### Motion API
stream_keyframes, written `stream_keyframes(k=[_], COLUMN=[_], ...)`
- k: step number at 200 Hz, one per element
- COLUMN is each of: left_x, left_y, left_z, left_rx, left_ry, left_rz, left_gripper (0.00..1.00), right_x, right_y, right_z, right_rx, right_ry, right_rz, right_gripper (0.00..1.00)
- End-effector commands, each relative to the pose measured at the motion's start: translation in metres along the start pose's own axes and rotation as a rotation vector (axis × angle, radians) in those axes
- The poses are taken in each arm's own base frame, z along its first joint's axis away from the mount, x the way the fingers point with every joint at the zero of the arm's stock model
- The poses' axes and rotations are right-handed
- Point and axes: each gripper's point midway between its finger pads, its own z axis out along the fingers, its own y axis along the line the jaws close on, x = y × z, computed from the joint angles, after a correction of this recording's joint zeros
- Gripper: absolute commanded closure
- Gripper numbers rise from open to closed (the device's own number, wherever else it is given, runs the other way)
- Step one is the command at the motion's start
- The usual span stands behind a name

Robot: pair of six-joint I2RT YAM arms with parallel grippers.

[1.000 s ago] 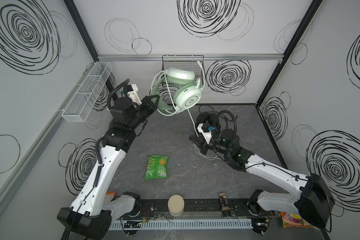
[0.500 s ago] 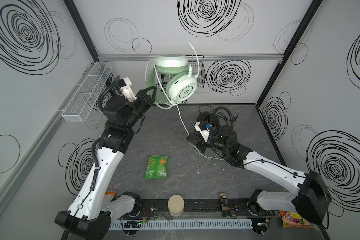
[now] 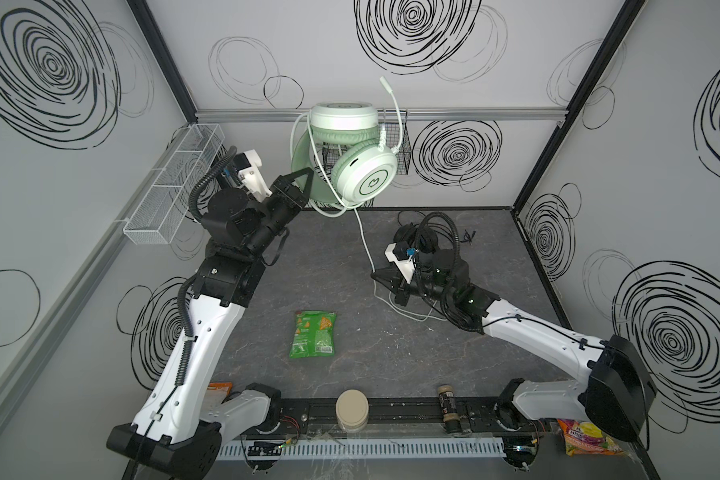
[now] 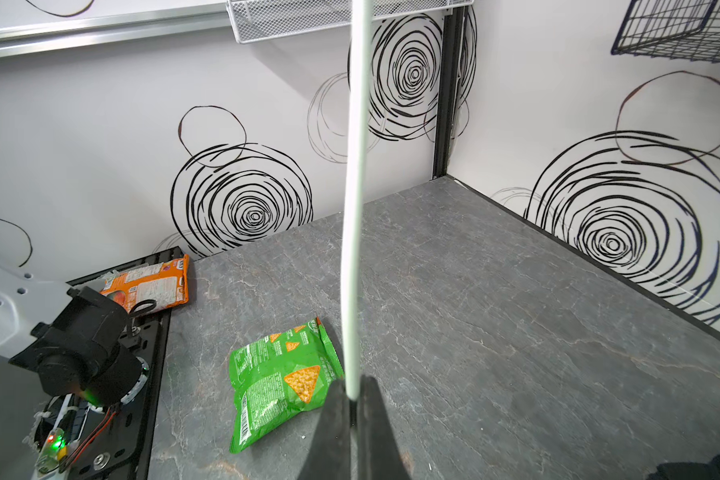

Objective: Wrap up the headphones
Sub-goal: 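Lift green headset high with left gripper while right gripper lowers cable near table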

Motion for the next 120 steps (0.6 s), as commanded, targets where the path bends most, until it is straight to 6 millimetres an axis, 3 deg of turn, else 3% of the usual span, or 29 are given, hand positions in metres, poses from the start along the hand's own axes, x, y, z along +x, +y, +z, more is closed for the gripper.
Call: stream_keyframes(k=[1,50,91,120], left_x=[-0.041,-0.082,-0.086,-0.075], left_y=[-0.028,0.014,0.048,0.08], left_z=[-0.011,-0.018,-0.018,-0.019], left_rx=[0.001,-0.146,-0.301,-0.458], left_ry=[-0.121,-0.23,-0.271,-0.281], left_rz=[0.104,0.077,0.105,0.263], left_gripper=[1.0,1.0,1.0,1.0], right_x=[-0.019,-0.005,0.011,-0.012], right_y=[0.012,0.029,0.066,0.077], right_z=[-0.012,-0.03,-0.022,-0.026], right_rx=[-0.027,-0.025,-0.079,-0.068], right_ry=[-0.01,0.078,0.174,0.174], right_rz=[-0.022,-0.041,-0.155,-0.238], right_gripper=[1.0,1.0,1.0,1.0])
